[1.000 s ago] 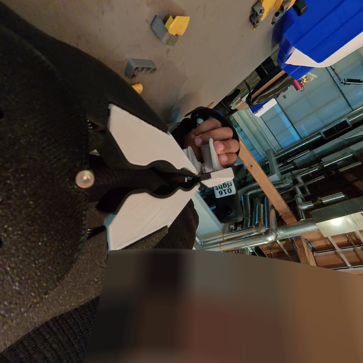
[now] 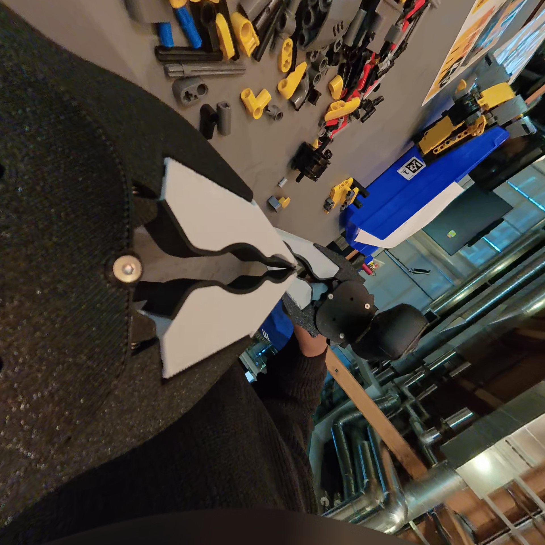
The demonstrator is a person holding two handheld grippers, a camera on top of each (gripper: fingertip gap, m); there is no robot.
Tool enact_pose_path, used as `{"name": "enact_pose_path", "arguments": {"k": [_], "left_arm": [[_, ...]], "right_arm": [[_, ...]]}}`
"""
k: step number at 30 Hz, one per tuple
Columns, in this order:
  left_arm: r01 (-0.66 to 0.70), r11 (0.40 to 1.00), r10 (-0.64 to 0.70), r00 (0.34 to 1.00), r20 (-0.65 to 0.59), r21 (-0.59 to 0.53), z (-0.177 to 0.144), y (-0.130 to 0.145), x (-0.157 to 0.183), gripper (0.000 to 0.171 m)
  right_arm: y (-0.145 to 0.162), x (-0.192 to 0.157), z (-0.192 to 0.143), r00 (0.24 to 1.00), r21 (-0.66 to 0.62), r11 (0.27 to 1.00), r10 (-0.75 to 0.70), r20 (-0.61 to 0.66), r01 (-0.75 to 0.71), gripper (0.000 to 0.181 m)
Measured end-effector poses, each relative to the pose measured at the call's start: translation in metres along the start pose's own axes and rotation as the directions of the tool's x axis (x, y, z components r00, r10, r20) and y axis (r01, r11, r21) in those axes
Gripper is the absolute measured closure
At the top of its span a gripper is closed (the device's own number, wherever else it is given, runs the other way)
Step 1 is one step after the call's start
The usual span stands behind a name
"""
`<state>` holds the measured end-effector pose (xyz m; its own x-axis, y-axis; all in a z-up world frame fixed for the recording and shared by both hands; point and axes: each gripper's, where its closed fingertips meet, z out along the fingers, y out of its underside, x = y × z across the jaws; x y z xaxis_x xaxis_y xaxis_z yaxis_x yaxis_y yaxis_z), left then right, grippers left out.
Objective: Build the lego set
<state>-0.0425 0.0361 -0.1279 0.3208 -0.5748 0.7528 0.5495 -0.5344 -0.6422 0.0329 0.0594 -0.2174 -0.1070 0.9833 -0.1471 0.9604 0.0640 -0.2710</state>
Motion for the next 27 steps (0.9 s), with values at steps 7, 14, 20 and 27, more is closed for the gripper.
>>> {"name": "enact_pose_path", "arguments": {"k": [7, 14, 20, 27], "left_arm": [[0.012, 1.000, -0.012, 1.000, -0.019, 0.004, -0.0005, -0.0013, 0.0005, 0.171], [0.016, 1.000, -0.016, 1.000, -0.019, 0.008, -0.0007, -0.0020, -0.0001, 0.171], [0.014, 1.000, -0.014, 1.000, -0.019, 0.010, -0.0010, -0.0023, 0.0001, 0.171], [0.014, 1.000, -0.014, 1.000, -0.018, 0.011, -0.0010, -0.0023, 0.0000, 0.171]], "right_arm": [[0.0002, 0.0006, 0.0003, 0.996, -0.008, 0.997, 0.078, 0.047, -0.078, 0.177], [0.0007, 0.0011, 0.0007, 0.985, -0.001, 0.989, 0.147, 0.087, -0.148, 0.177], [0.0007, 0.0014, 0.0010, 0.995, -0.019, 0.996, 0.092, 0.033, -0.091, 0.177], [0.0007, 0.0011, 0.0031, 0.993, -0.071, 0.993, -0.095, -0.066, 0.090, 0.177]]}}
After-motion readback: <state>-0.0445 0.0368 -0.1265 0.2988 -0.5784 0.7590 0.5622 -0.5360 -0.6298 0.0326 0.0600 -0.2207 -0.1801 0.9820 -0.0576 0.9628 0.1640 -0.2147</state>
